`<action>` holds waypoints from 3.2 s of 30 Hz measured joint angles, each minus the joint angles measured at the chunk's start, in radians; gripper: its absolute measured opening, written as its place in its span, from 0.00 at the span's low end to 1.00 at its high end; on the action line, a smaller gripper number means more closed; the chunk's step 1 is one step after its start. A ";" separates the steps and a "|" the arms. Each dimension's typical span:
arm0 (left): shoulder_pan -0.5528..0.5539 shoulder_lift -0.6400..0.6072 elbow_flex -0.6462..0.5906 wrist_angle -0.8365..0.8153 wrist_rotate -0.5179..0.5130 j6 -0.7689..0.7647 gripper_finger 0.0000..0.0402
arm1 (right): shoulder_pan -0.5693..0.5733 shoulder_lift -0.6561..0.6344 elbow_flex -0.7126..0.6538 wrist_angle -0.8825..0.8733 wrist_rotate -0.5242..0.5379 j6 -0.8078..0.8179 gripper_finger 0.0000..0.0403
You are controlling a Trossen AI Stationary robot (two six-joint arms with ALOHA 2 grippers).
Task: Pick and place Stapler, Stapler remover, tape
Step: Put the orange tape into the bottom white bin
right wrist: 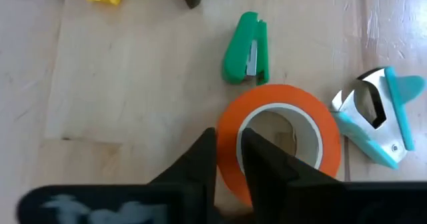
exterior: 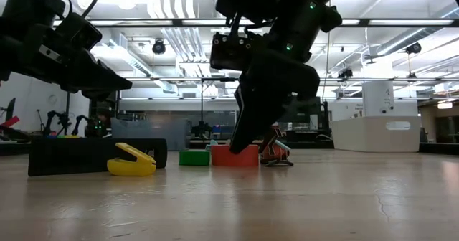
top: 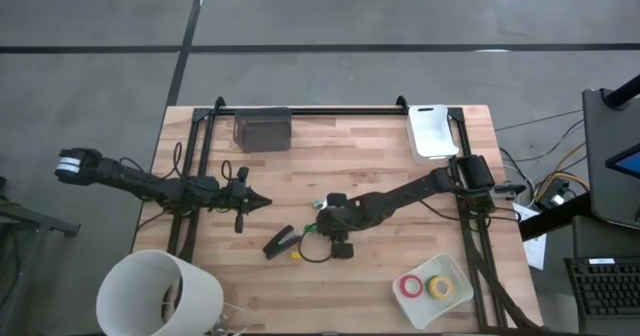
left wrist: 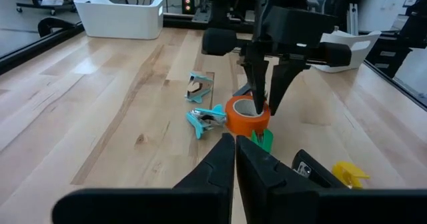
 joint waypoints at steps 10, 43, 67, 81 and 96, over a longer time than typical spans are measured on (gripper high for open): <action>0.000 0.000 0.000 0.000 0.000 0.000 0.05 | 0.001 -0.021 0.014 -0.017 -0.006 -0.022 0.07; 0.000 0.000 0.000 -0.017 0.000 0.000 0.05 | 0.663 -0.480 0.014 -0.577 0.231 0.932 0.08; 0.000 -0.001 0.000 -0.023 0.000 0.000 0.05 | 0.831 -0.348 -0.082 -0.523 0.198 1.360 0.08; 0.000 -0.001 0.000 -0.031 0.000 0.000 0.05 | 0.819 -0.273 -0.081 -0.496 0.228 1.303 0.08; 0.000 -0.001 0.000 -0.031 0.000 0.000 0.05 | 0.818 -0.249 -0.082 -0.496 0.229 1.294 0.09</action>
